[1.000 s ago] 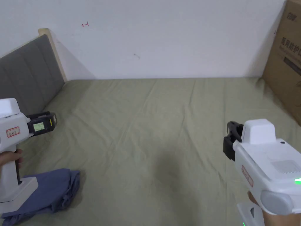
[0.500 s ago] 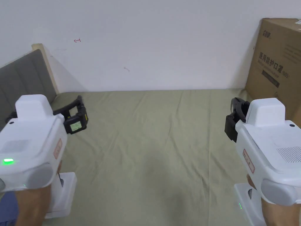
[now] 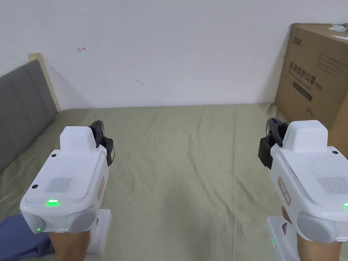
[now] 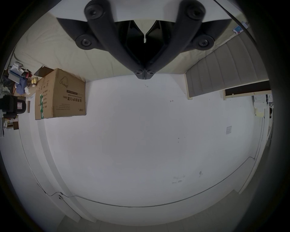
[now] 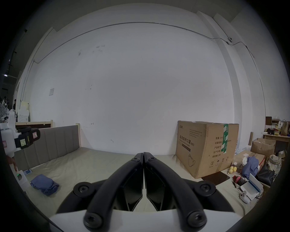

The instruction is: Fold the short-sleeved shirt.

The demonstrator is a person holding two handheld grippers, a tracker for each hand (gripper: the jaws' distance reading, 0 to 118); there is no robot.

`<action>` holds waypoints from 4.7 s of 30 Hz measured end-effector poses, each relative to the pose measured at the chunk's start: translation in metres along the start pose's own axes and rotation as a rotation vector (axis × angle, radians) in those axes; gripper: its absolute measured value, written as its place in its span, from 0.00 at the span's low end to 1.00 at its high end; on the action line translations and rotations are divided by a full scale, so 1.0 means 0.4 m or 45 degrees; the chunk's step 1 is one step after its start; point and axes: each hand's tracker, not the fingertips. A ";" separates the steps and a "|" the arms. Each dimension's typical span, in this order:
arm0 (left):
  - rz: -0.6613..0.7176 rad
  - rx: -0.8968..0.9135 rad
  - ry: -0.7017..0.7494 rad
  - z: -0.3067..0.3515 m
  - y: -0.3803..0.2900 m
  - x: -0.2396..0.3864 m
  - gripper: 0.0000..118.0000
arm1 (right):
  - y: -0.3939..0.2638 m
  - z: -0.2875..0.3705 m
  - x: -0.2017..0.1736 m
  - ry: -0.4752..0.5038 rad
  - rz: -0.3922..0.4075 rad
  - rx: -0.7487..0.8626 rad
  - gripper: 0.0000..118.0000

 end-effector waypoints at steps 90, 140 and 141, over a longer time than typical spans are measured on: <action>0.058 0.006 0.004 0.017 -0.015 -0.020 1.00 | -0.007 0.003 -0.012 -0.015 -0.006 -0.046 0.97; 0.024 0.002 0.008 0.014 -0.020 -0.031 1.00 | -0.008 0.005 -0.017 -0.007 0.006 -0.036 1.00; 0.025 0.002 0.008 0.013 -0.021 -0.031 1.00 | -0.008 0.005 -0.017 -0.006 0.009 -0.038 1.00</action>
